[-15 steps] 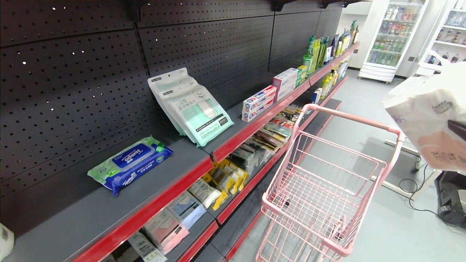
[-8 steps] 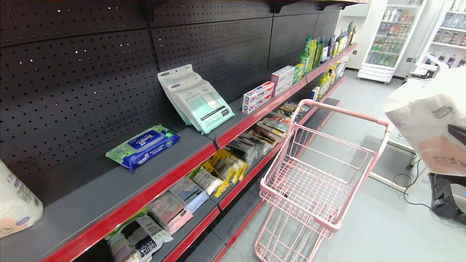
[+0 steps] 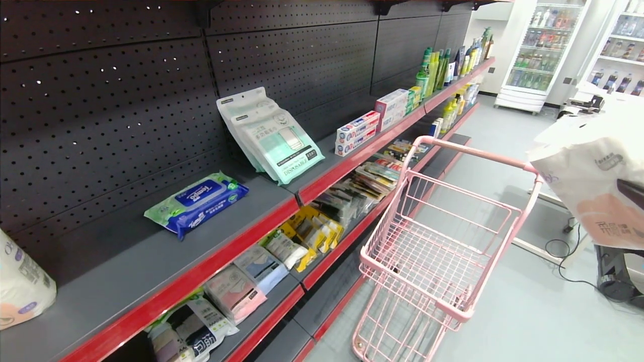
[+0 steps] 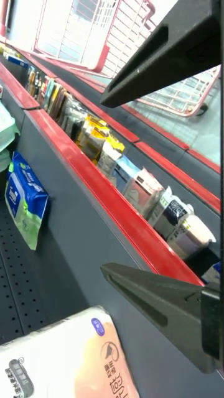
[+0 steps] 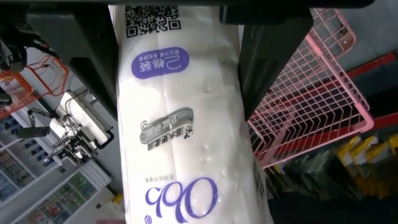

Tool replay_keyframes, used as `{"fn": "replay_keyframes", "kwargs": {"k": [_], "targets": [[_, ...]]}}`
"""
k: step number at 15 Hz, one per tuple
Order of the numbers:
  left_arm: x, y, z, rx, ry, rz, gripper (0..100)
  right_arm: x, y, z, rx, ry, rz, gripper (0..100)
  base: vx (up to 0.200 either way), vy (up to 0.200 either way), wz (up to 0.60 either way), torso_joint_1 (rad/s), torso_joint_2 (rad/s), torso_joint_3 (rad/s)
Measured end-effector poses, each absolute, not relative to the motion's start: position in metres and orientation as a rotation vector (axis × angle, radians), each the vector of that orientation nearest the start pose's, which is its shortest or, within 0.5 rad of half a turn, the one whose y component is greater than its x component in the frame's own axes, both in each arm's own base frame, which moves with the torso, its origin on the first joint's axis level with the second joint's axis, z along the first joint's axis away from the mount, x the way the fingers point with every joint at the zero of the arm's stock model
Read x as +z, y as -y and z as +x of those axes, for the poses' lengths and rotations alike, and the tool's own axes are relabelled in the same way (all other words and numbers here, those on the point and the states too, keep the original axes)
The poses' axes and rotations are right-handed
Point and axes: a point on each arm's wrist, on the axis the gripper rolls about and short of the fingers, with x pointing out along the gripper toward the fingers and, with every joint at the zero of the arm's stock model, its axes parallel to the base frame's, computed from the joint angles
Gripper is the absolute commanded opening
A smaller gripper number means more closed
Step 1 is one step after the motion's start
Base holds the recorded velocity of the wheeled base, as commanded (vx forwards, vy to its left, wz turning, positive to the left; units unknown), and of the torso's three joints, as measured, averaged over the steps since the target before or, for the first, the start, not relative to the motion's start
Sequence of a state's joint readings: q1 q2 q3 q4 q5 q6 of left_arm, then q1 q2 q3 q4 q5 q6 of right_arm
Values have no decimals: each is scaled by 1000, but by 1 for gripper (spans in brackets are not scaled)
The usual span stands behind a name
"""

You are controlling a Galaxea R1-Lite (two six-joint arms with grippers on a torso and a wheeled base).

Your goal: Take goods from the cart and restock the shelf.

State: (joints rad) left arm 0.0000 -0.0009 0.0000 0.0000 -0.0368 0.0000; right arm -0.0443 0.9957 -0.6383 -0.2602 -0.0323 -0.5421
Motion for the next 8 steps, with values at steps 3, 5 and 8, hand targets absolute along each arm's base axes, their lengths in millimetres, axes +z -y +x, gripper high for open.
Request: {"fn": "replay_keyframes", "kwargs": {"k": [3,5,8], "targets": [[75,1,-23,-37,1,0,100,251,6,128,-49,-115,-540,0,0,0,400,0,2,2],[75,1,-23,-38,0,0,100,251,7,128,-50,-117,-540,0,0,0,600,0,2,0],[75,1,-23,-37,1,0,100,250,6,128,-46,-121,-540,0,0,0,600,9,1,2]]}}
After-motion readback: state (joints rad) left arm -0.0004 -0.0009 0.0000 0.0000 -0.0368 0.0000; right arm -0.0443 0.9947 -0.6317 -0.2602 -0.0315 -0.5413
